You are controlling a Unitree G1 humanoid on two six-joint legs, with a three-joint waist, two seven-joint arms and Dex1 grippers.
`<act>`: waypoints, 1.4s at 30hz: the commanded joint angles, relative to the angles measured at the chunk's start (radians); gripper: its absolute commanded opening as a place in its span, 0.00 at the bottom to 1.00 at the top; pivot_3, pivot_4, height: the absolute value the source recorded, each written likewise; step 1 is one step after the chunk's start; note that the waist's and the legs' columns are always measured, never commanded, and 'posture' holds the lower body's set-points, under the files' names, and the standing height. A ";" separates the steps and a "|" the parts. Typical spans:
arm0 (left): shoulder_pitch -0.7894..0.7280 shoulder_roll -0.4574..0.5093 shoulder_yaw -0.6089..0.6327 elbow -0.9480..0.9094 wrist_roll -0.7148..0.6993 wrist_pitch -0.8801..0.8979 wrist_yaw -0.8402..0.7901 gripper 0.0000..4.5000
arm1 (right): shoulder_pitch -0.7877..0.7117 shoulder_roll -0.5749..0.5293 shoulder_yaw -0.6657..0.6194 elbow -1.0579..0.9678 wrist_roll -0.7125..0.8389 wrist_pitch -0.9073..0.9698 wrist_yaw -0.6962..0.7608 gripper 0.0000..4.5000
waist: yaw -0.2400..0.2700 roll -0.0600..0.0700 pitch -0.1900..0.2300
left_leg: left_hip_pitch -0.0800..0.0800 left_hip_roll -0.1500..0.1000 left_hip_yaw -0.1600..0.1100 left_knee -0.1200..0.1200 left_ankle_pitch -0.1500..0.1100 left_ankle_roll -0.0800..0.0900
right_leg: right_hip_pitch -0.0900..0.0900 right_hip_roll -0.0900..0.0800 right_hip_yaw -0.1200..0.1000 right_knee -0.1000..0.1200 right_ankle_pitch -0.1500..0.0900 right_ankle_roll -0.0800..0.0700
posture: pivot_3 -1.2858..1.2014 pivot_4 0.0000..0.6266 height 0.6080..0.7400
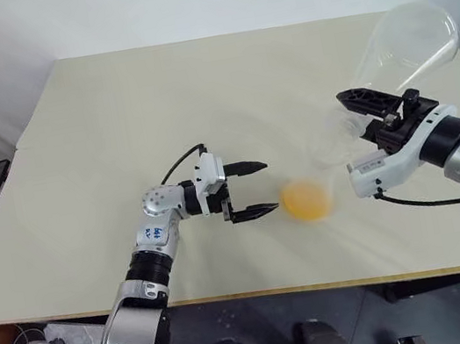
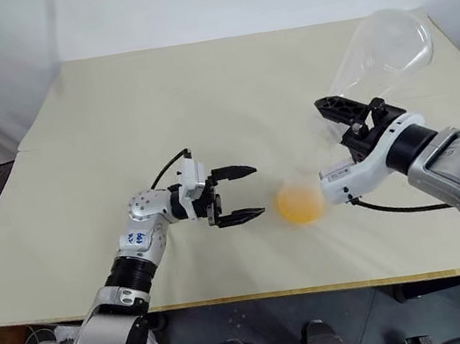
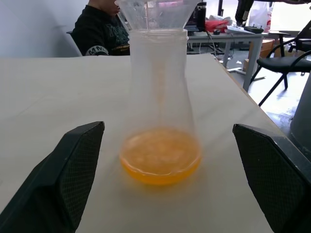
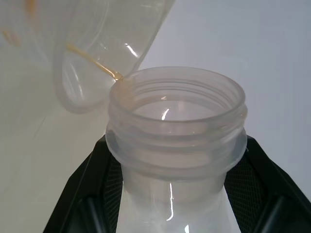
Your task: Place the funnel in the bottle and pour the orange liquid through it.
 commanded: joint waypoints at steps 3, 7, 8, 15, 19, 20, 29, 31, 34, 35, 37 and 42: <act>-0.018 -0.002 0.014 -0.008 -0.009 -0.015 -0.004 1.00 | -0.013 -0.006 -0.038 -0.021 0.016 0.002 -0.007 0.54 | 0.000 0.000 0.000 | 0.000 0.000 0.000 0.000 0.000 0.000 | 0.000 0.000 0.000 0.000 0.000 0.000 | 0.52 0.24 1.00; -0.018 0.000 0.015 -0.007 -0.008 -0.016 -0.004 1.00 | 0.012 0.050 -0.047 -0.049 0.073 0.082 0.027 0.54 | 0.000 0.000 0.000 | 0.000 0.000 0.000 0.000 0.000 0.000 | 0.000 0.000 0.000 0.000 0.000 0.000 | 0.52 0.24 1.00; -0.018 0.001 0.015 -0.007 -0.008 -0.015 -0.004 1.00 | 0.020 0.063 -0.047 -0.060 0.089 0.100 0.037 0.54 | 0.000 0.000 0.000 | 0.000 0.000 0.000 0.000 0.000 0.000 | 0.000 0.000 0.000 0.000 0.000 0.000 | 0.52 0.24 1.00; -0.022 0.006 0.016 -0.002 -0.006 -0.016 -0.007 1.00 | 0.019 0.250 -0.084 -0.154 0.178 0.388 0.065 0.54 | 0.001 0.000 0.000 | 0.000 0.000 0.000 0.001 0.000 0.000 | 0.000 0.000 -0.001 0.001 0.000 0.000 | 0.52 0.24 1.00; -0.027 0.010 0.017 0.004 -0.006 -0.016 -0.012 1.00 | -0.033 0.382 -0.133 -0.201 0.236 0.621 0.051 0.54 | 0.000 0.000 0.000 | 0.000 0.000 -0.001 0.001 0.000 0.000 | 0.000 -0.001 -0.001 0.002 0.000 0.000 | 0.52 0.24 1.00; -0.029 0.010 0.017 0.006 -0.006 -0.016 -0.013 1.00 | -0.055 0.416 -0.163 -0.206 0.265 0.690 0.045 0.54 | 0.000 0.000 0.000 | 0.000 0.000 -0.001 0.001 0.000 0.000 | 0.000 -0.001 -0.001 0.002 0.000 0.000 | 0.52 0.24 1.00; -0.044 0.010 0.020 0.022 -0.003 -0.018 -0.023 1.00 | -0.165 0.655 -0.570 -0.165 0.543 1.052 -0.101 0.54 | 0.003 0.000 0.000 | 0.000 -0.002 -0.002 0.001 0.000 0.000 | -0.001 -0.002 -0.002 0.006 0.000 0.000 | 0.52 0.24 1.00; -0.046 0.011 0.020 0.023 -0.001 -0.017 -0.026 1.00 | -0.152 0.680 -0.637 -0.136 0.607 1.040 -0.130 0.54 | 0.001 0.000 0.000 | 0.000 -0.003 -0.003 0.001 0.000 0.000 | -0.001 -0.003 -0.002 0.007 0.000 0.000 | 0.52 0.24 1.00; -0.047 0.011 0.021 0.022 0.002 -0.016 -0.029 1.00 | -0.122 0.702 -0.718 -0.074 0.701 0.996 -0.168 0.54 | -0.002 0.000 0.000 | 0.000 -0.003 -0.002 0.000 0.000 0.000 | -0.002 -0.003 -0.001 0.008 0.000 0.000 | 0.52 0.24 1.00; -0.047 0.011 0.021 0.022 0.003 -0.016 -0.029 1.00 | -0.110 0.706 -0.733 -0.057 0.728 0.977 -0.175 0.54 | -0.004 0.000 0.000 | 0.000 -0.002 -0.001 0.000 0.000 0.000 | -0.002 -0.003 -0.001 0.008 0.000 0.000 | 0.52 0.24 1.00; -0.047 0.012 0.022 0.021 0.004 -0.015 -0.031 1.00 | -0.090 0.710 -0.746 -0.030 0.777 0.937 -0.196 0.54 | -0.008 0.000 0.000 | 0.001 -0.002 -0.001 0.000 0.000 0.000 | -0.002 -0.002 -0.001 0.008 0.000 0.000 | 0.52 0.24 1.00; -0.045 0.011 0.023 0.016 0.005 -0.011 -0.032 1.00 | -0.053 0.721 -0.733 0.032 0.884 0.886 -0.244 0.54 | -0.023 0.001 0.000 | 0.002 -0.002 0.000 -0.001 0.000 0.000 | -0.002 -0.002 0.001 0.009 0.000 0.000 | 0.52 0.24 1.00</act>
